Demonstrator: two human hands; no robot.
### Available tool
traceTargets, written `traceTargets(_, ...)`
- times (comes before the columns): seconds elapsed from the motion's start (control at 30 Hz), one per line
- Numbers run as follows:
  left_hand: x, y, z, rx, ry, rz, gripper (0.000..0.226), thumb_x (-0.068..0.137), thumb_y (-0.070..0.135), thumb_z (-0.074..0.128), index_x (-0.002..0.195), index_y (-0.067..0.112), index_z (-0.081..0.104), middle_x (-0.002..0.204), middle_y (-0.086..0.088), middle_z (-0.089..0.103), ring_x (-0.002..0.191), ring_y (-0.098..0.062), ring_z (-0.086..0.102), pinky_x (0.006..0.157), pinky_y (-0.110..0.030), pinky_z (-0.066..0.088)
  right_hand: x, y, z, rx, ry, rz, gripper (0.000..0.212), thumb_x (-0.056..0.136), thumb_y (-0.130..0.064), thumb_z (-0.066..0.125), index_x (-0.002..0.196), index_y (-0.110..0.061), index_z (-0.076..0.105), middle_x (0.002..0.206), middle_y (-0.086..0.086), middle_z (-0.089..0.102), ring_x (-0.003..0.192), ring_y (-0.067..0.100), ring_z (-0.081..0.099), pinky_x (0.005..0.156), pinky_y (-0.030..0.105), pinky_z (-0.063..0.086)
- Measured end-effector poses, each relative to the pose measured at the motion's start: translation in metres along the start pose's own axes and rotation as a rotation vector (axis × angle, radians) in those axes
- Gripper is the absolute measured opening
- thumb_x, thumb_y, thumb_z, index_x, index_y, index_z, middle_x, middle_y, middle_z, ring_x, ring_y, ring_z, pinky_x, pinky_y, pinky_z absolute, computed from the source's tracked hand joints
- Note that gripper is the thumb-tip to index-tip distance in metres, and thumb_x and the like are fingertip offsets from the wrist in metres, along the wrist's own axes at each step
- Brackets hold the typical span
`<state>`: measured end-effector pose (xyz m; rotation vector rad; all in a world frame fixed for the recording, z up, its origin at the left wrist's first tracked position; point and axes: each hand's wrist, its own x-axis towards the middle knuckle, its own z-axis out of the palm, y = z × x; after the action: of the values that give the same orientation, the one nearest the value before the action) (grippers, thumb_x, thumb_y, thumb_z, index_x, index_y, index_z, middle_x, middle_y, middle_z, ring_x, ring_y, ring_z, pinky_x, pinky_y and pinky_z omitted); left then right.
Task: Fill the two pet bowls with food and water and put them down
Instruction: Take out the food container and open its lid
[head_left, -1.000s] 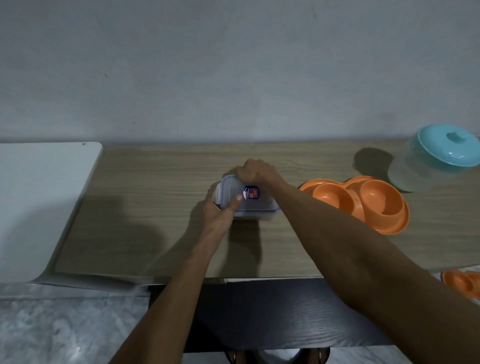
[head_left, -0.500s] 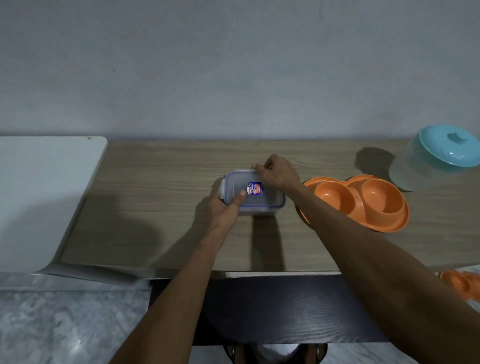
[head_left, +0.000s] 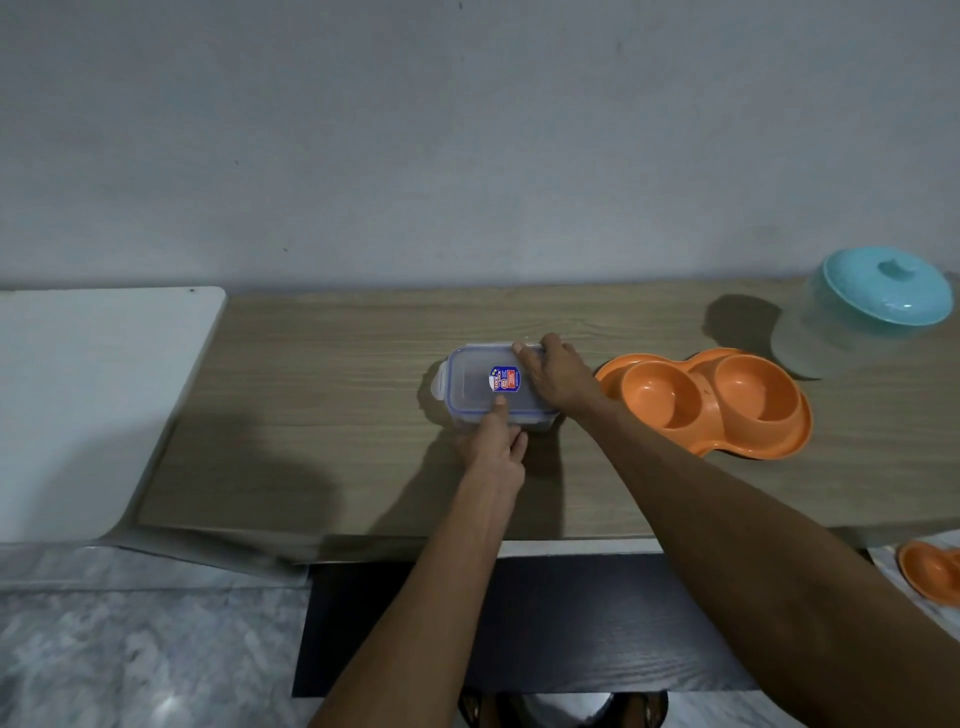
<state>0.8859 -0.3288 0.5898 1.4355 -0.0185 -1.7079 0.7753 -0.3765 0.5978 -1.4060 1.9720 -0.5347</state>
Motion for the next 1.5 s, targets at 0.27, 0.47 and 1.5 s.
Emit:
traceTargets(0.27,-0.005,0.001,-0.001,-0.033,0.002,0.104,0.053,0.083,0.015,0.077,0.132,0.009,0.056,0.125,-0.015,0.067,0.098,-0.024,0.067,0.065,-0.032,0.056,-0.003,-0.002,-0.001,-0.023,-0.007,-0.010,0.059,0.096,-0.062,0.037,0.127,-0.012,0.045,0.129,0.018,0.053,0.113,0.036,0.057,0.093,0.049,0.051)
traceTargets(0.47,-0.010,0.012,-0.027,0.252,0.095,0.341,0.057,0.076,0.021,0.083,0.121,-0.004,0.059,0.103,-0.016,0.068,0.067,-0.016,0.056,0.056,-0.023,0.049,-0.003,-0.008,-0.012,-0.024,0.033,0.069,0.069,0.091,-0.064,0.050,0.124,-0.002,0.047,0.130,0.022,0.055,0.117,0.039,0.055,0.083,0.038,0.042)
traceTargets(1.5,-0.022,0.038,-0.049,0.678,0.030,0.478,0.029,0.100,0.029,0.054,0.096,0.004,0.069,0.062,-0.001,0.049,0.056,-0.011,0.042,0.050,-0.023,0.033,0.083,-0.053,-0.058,0.786,0.284,0.305,0.029,0.089,-0.008,0.069,0.066,-0.014,0.051,0.097,0.017,0.060,0.089,0.035,0.062,0.066,0.046,0.060)
